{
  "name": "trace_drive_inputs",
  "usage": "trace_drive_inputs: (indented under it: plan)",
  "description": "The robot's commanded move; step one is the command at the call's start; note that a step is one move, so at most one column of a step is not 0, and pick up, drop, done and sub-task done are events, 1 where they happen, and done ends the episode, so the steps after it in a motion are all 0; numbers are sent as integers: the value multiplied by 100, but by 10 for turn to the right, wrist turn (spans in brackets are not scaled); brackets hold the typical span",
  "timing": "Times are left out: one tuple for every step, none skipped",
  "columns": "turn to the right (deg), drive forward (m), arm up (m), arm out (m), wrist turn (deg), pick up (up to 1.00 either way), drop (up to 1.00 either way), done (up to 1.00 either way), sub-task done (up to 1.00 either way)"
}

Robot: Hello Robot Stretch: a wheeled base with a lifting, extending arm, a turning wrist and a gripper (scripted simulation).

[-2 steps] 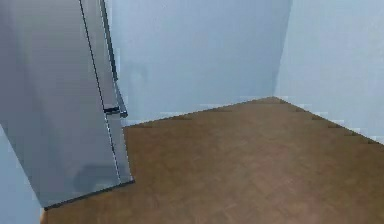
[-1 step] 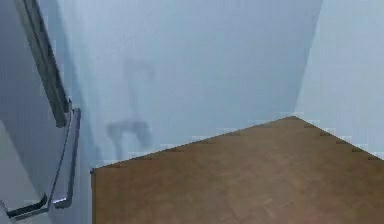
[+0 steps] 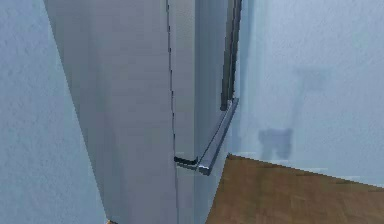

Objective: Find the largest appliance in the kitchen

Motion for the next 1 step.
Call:
trace_drive_inputs:
  plan:
    - [0,0,0,0,0,0,0,100,0]
